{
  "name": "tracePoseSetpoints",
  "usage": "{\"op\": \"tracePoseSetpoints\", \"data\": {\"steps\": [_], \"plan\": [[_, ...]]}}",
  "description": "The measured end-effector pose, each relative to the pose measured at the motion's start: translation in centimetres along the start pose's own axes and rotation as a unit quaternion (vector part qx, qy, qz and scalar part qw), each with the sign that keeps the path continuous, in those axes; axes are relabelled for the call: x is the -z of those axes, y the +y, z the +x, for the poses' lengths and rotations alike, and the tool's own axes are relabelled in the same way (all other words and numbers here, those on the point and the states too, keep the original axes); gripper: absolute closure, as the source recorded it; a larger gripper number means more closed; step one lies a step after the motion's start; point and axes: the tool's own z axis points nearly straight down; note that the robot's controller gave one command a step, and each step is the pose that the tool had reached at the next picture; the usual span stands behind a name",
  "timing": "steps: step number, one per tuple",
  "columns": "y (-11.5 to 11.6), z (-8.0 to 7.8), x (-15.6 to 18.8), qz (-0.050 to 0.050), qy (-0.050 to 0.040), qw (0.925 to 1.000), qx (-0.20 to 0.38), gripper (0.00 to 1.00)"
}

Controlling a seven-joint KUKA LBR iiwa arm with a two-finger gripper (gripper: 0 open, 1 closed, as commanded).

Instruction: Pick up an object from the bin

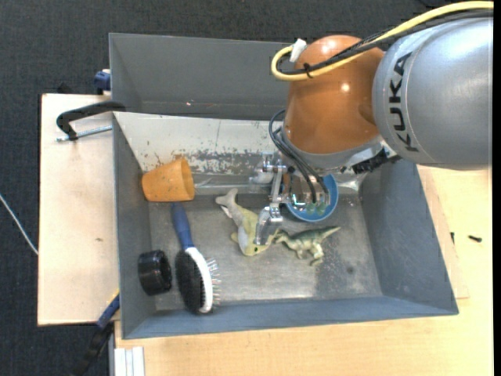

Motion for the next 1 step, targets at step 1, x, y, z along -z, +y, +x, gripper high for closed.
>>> {"op": "tracePoseSetpoints", "data": {"steps": [1], "plan": [[-4.26, 0.33, -14.06, -0.001, -0.0038, 0.9907, -0.136, 0.0]]}}
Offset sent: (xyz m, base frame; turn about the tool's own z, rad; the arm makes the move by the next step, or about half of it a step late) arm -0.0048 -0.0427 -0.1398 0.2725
